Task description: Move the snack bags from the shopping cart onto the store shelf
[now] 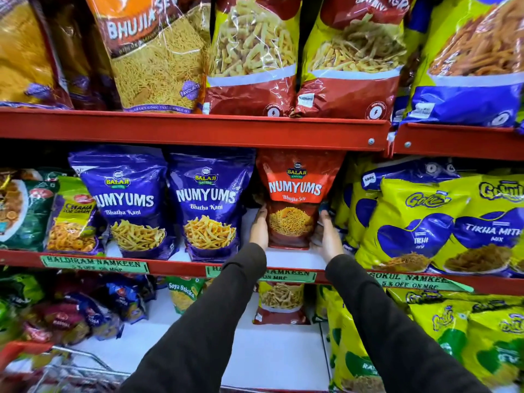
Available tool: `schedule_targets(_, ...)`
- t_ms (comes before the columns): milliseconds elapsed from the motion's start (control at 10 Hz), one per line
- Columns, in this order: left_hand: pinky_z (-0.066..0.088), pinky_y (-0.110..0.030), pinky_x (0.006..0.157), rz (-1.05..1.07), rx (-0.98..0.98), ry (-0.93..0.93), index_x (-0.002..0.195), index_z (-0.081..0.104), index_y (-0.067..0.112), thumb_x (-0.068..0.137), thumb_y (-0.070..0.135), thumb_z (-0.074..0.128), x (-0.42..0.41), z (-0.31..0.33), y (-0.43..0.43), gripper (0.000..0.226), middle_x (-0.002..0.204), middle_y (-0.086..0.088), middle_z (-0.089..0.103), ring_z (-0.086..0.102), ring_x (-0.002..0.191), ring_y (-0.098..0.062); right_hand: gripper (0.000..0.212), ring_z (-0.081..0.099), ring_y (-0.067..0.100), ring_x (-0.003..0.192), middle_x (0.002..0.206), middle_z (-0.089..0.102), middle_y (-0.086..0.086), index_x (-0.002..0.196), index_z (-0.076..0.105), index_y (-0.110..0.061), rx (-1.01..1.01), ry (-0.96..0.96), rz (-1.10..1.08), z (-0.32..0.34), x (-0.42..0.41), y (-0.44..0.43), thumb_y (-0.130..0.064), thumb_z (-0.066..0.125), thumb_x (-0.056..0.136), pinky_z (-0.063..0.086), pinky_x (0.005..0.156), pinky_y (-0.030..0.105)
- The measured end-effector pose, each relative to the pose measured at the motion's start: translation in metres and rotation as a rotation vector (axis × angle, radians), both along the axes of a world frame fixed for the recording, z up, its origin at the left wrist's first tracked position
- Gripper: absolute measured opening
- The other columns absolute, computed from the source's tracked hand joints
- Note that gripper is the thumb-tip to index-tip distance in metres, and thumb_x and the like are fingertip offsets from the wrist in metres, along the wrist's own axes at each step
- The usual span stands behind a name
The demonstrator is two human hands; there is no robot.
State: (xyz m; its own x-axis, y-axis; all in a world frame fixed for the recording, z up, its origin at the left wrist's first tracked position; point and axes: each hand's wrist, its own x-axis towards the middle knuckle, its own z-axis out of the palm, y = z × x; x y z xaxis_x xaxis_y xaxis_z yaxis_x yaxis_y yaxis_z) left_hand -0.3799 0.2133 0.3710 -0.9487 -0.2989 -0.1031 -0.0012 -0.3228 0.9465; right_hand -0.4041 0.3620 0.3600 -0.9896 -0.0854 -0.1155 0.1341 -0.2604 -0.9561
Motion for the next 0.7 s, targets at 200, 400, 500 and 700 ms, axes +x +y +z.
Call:
schedule_targets(200,0.039,-0.05,0.113,0.038,-0.128,-0.044,0.13,0.057,0.017,0.096,0.05,0.037,0.028,-0.011,-0.001,0.052,0.134,-0.013,0.061,0.055,0.125,-0.03,0.046,0.065,0.016,0.089,0.109,0.064,0.004,0.122,0.056,-0.018,-0.025,-0.004,-0.103,-0.004,0.034,0.011,-0.051,0.044,0.093,0.053,0.057,0.025)
schedule_targets(400,0.04,-0.049,0.112,0.067,-0.1,-0.063,0.128,0.056,0.021,0.086,0.062,0.043,0.053,-0.018,0.002,0.061,0.135,-0.01,0.06,0.054,0.125,-0.029,0.042,0.067,0.022,0.097,0.113,0.069,0.013,0.105,0.066,-0.017,0.009,-0.006,-0.174,-0.01,0.056,0.02,-0.052,0.046,0.092,0.056,0.078,0.038)
schedule_targets(500,0.039,-0.048,0.113,0.068,-0.162,-0.059,0.13,0.056,0.017,0.087,0.06,0.04,0.061,-0.015,0.003,0.063,0.137,-0.01,0.059,0.053,0.127,-0.029,0.041,0.066,0.021,0.099,0.119,0.067,0.014,0.109,0.065,-0.019,0.015,-0.008,-0.135,-0.008,0.065,0.02,-0.051,0.046,0.093,0.054,0.081,0.037)
schedule_targets(700,0.039,-0.032,0.103,0.223,-0.443,0.11,0.133,0.05,0.018,0.099,0.037,0.04,0.084,-0.014,0.011,0.04,0.138,-0.008,0.052,0.05,0.123,-0.022,0.033,0.053,0.031,0.126,0.14,0.054,0.015,0.121,0.056,-0.011,0.07,0.098,-0.123,0.006,0.083,0.035,-0.032,0.049,0.096,0.047,0.102,0.044)
